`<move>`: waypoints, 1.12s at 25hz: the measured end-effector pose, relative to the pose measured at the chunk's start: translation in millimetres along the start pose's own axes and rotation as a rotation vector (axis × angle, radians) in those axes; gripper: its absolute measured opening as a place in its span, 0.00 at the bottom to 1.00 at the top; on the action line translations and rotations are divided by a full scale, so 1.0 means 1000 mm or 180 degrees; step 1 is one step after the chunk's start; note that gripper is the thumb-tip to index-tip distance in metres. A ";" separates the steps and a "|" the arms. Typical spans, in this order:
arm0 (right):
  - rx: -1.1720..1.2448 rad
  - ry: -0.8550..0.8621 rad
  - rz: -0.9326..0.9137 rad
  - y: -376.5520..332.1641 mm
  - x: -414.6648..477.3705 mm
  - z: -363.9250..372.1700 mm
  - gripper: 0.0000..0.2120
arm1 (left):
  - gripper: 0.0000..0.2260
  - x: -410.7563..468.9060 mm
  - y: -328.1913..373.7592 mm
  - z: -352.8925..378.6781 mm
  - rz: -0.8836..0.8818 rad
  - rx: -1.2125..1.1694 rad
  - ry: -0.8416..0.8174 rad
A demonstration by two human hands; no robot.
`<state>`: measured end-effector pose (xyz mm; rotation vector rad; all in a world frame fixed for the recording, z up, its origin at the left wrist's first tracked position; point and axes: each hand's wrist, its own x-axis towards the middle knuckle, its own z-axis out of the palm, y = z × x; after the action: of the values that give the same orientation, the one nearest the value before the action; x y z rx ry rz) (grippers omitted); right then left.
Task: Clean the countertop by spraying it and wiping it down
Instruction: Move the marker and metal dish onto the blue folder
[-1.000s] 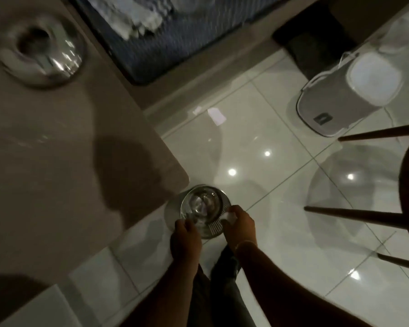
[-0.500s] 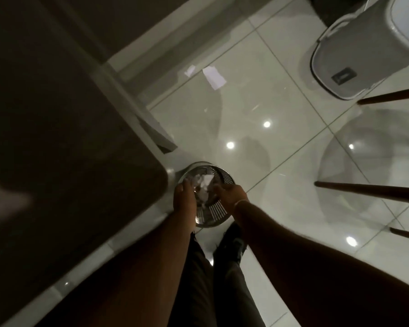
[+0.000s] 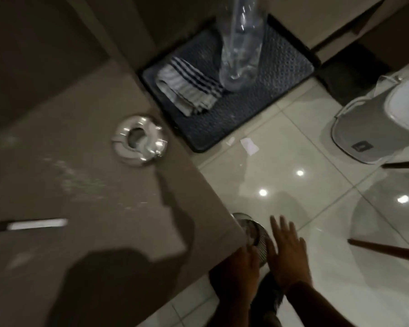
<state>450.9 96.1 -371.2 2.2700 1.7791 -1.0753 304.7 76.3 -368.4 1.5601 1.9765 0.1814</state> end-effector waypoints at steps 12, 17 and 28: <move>-0.0493 0.1015 -0.0734 -0.103 -0.064 -0.257 0.28 | 0.32 -0.065 0.195 -0.212 0.0769 0.0611 0.0397; -0.0680 0.1169 -0.1358 -0.138 -0.090 -0.310 0.28 | 0.32 -0.086 0.183 -0.302 0.0438 0.0644 0.1168; -0.1284 0.0759 -0.2435 -0.277 -0.156 -0.242 0.31 | 0.27 -0.181 -0.008 -0.405 -0.0888 0.0439 0.1622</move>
<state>310.8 167.3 -4.4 1.5455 2.7581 -0.4108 103.9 11.3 22.2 1.3934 2.6280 0.3630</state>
